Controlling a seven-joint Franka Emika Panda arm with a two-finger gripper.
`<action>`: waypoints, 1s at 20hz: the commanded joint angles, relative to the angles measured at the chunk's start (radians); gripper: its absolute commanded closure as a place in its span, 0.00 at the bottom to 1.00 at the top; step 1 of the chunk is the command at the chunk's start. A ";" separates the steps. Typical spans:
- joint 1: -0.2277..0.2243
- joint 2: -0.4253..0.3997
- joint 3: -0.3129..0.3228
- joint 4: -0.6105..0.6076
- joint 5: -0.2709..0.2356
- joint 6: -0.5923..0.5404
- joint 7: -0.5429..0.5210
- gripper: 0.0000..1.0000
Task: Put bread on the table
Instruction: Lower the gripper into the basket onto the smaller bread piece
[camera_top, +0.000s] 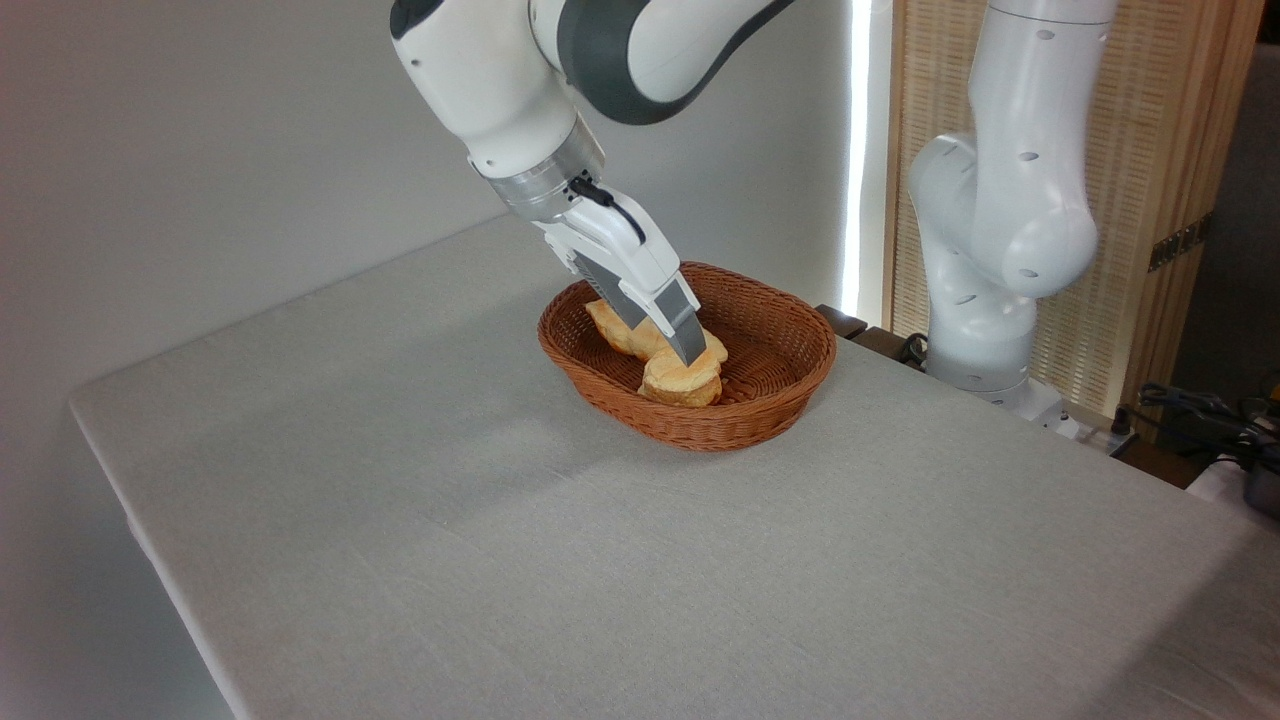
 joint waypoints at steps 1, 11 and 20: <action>-0.043 -0.010 0.008 -0.034 -0.017 -0.011 -0.015 0.00; -0.084 0.108 0.008 -0.035 -0.025 0.046 -0.012 0.00; -0.084 0.154 0.007 -0.035 -0.015 0.063 -0.008 0.00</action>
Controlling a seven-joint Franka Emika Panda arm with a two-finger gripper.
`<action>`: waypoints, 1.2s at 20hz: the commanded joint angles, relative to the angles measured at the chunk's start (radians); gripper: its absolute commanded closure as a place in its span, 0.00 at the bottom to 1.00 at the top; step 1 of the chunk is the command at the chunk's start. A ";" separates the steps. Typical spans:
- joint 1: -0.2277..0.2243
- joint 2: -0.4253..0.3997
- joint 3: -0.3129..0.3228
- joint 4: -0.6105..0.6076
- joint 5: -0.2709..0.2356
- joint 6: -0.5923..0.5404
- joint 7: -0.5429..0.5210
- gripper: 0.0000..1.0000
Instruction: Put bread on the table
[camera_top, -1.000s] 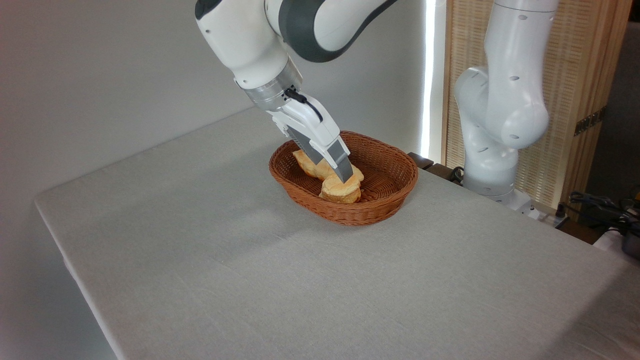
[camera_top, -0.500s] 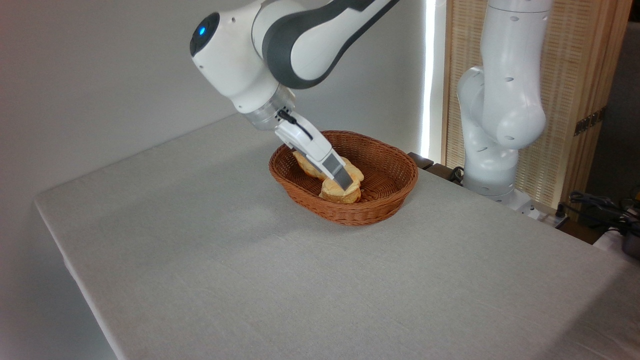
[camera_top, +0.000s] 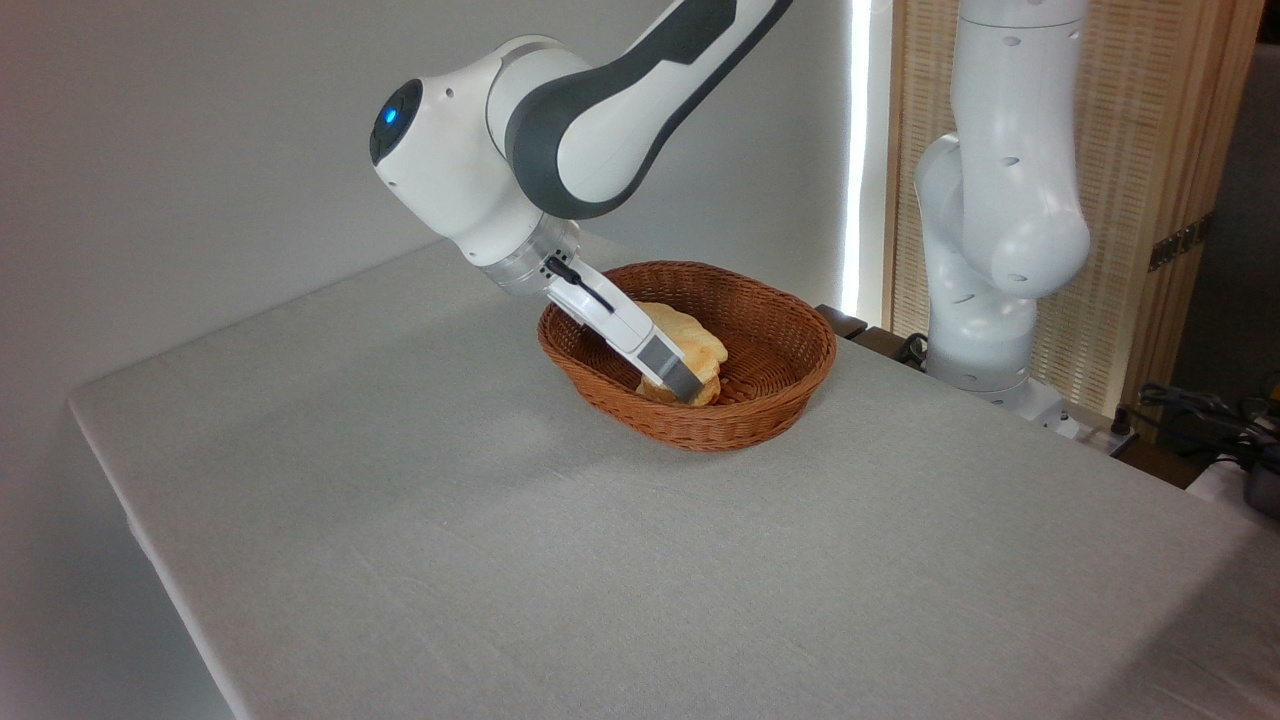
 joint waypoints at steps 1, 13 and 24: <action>-0.008 0.012 0.007 0.002 -0.003 0.012 -0.002 0.00; -0.005 0.009 0.009 0.003 -0.003 0.012 0.006 0.59; -0.008 -0.011 0.009 0.008 -0.006 0.001 0.004 0.58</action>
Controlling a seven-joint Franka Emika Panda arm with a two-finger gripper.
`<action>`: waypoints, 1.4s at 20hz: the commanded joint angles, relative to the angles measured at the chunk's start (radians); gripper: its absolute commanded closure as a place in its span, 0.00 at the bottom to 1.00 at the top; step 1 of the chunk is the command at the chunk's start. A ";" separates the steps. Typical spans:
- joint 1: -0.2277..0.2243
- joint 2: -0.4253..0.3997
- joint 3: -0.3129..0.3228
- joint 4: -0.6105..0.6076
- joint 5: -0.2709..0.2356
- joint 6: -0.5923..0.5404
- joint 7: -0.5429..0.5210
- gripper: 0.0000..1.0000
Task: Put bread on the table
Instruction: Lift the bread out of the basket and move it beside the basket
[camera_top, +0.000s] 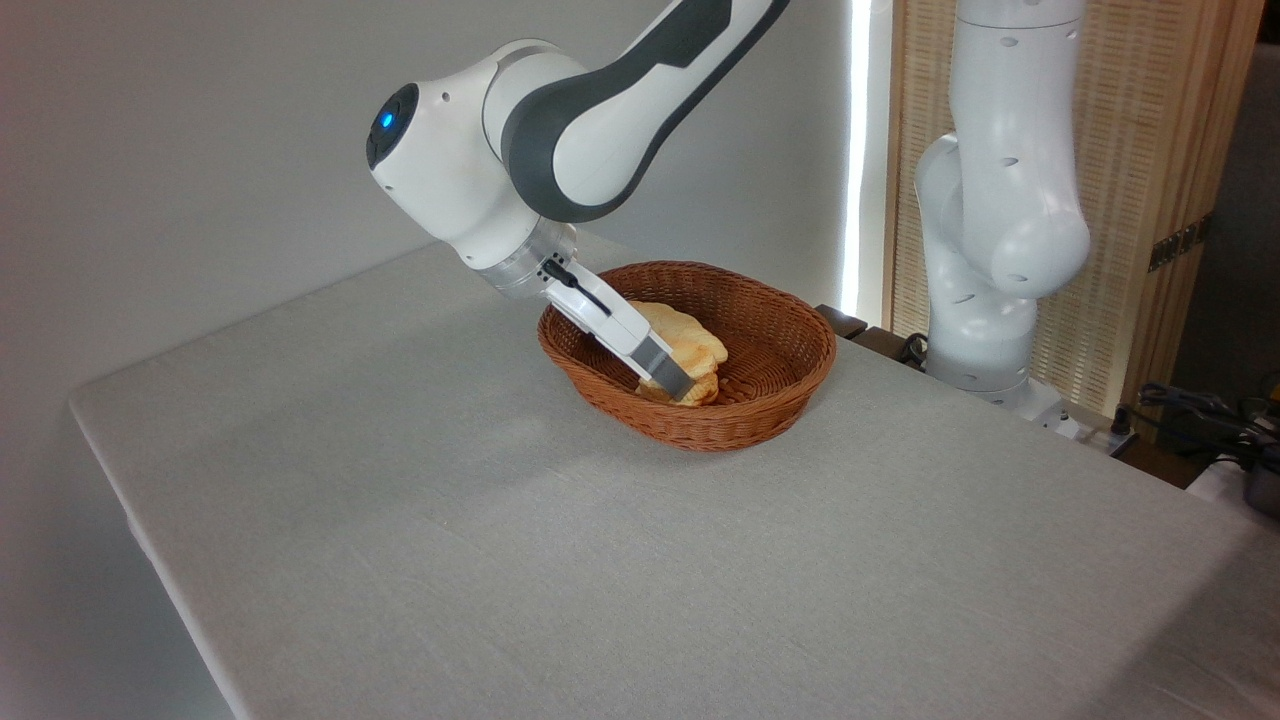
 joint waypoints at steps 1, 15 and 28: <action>-0.008 -0.025 0.008 0.000 -0.006 0.001 0.004 0.58; -0.002 -0.104 0.018 0.135 -0.053 -0.044 0.004 0.57; 0.007 -0.026 0.027 0.147 -0.115 0.395 -0.004 0.40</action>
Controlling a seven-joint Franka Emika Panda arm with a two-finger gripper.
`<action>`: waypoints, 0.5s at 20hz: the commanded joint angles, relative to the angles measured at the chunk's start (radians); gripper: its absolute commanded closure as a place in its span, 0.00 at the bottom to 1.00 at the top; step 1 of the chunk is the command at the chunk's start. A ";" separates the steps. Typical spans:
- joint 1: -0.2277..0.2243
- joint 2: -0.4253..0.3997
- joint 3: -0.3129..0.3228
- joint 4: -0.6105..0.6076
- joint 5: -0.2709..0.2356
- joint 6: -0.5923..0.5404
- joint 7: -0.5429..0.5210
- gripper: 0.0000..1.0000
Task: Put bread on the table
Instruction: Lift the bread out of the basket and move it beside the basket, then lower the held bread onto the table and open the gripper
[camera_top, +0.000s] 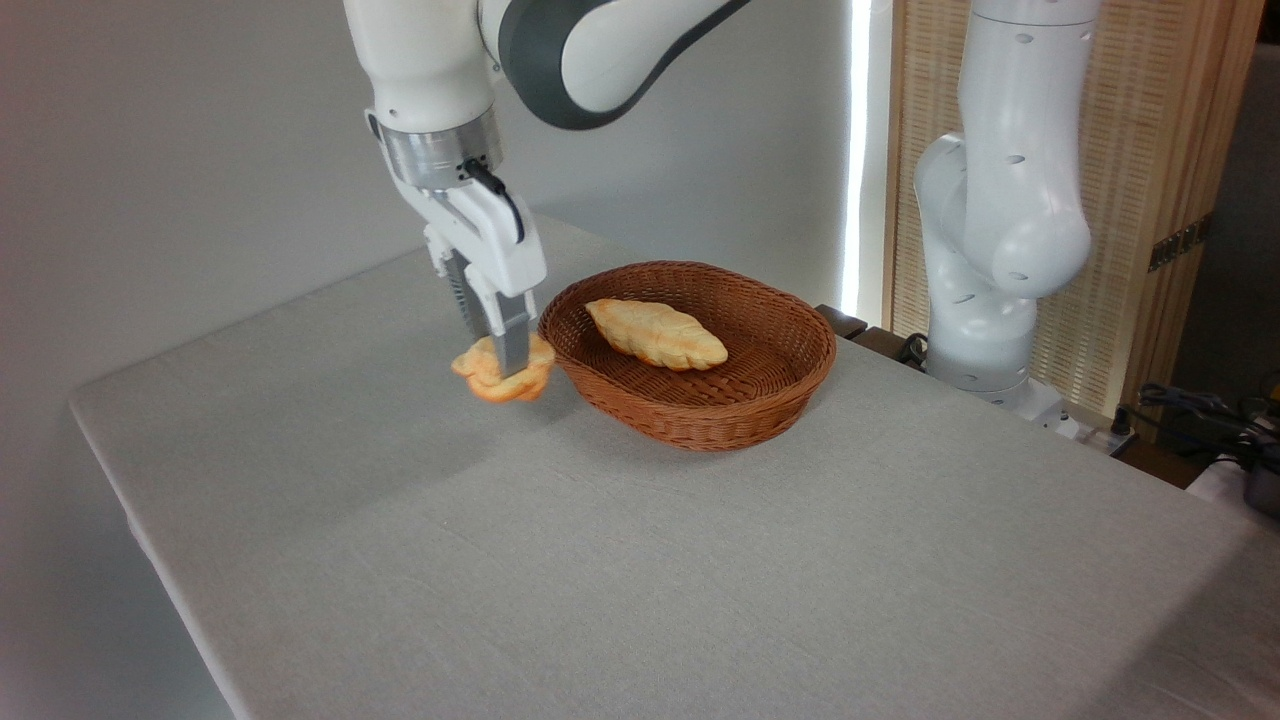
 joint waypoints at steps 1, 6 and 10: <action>-0.001 0.049 0.009 0.017 -0.037 0.056 -0.004 0.40; -0.002 0.118 0.005 0.036 -0.060 0.074 -0.007 0.09; -0.004 0.140 -0.002 0.037 -0.060 0.090 -0.011 0.00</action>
